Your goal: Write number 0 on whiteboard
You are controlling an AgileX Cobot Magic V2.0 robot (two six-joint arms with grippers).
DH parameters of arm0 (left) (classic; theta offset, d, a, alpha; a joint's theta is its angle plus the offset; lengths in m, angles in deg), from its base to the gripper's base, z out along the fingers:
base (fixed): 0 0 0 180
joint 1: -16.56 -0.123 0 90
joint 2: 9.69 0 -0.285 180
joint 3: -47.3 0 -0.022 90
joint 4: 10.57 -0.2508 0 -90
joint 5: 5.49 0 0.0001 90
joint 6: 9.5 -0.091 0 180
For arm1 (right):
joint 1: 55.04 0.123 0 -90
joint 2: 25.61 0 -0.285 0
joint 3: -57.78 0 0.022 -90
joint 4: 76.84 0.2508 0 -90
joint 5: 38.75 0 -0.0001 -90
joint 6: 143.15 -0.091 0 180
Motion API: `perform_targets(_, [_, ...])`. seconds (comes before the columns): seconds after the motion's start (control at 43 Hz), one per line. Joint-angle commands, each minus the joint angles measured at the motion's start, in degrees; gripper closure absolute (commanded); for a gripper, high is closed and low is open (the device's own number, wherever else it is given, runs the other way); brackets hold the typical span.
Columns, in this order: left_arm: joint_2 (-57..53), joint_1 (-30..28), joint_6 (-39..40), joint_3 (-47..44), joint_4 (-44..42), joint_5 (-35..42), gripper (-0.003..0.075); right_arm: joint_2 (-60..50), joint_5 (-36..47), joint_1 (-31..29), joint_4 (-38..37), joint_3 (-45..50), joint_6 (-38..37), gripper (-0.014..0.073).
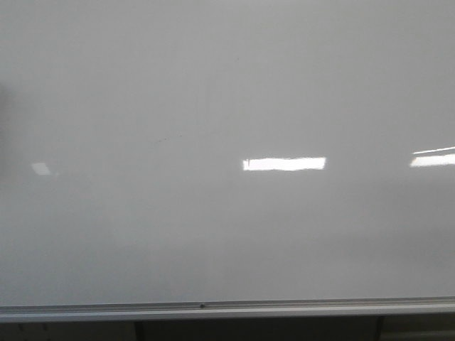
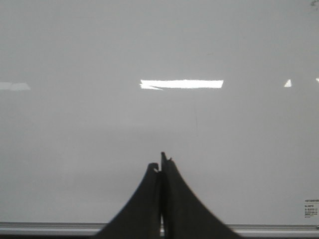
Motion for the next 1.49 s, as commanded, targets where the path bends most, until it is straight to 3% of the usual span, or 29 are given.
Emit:
perform_targets(0.0, [-1.08,0.0,0.67,-1.35,0.58,4.8,0.074,-0.93,4.36,-0.34,-0.55,0.06,0.11,0.0662])
perform_targets(0.512, [-1.08,0.0,0.67,-1.35,0.58,6.04,0.074,-0.93,6.14,-0.34,-0.55,0.01,0.11,0.0662])
perform_targets(0.628, [-1.08,0.0,0.67,-1.35,0.58,11.56,0.0739,-0.93,8.72,-0.34,-0.21,-0.85,0.11,0.0662])
perform_targets(0.791, [-0.85,0.0,0.67,0.93,0.94,22.55,0.0739,-0.77,5.35,-0.34,-0.31,-7.8,0.11,0.0662])
perform_targets(0.954, [2.67,0.0,0.67,11.88,0.77,10.23,0.0739,4.43,-3.16,-0.34,-0.69,-19.02,0.11,0.0662])
perform_targets(1.141, [14.63,0.0,0.67,22.31,0.0,-2.75,0.0739,17.12,-9.15,-0.34,-0.69,-29.2,0.11,0.0662])
perform_targets(1.397, [26.52,0.0,0.0,24.61,-3.16,-3.23,0.0736,26.6,-7.2,-0.34,-0.69,-31.95,0.11,0.0659])
perform_targets(1.466, [26.94,0.0,0.0,24.61,-3.05,-3.23,0.0684,26.79,-7.14,-0.34,-0.69,-31.95,0.11,0.0615])
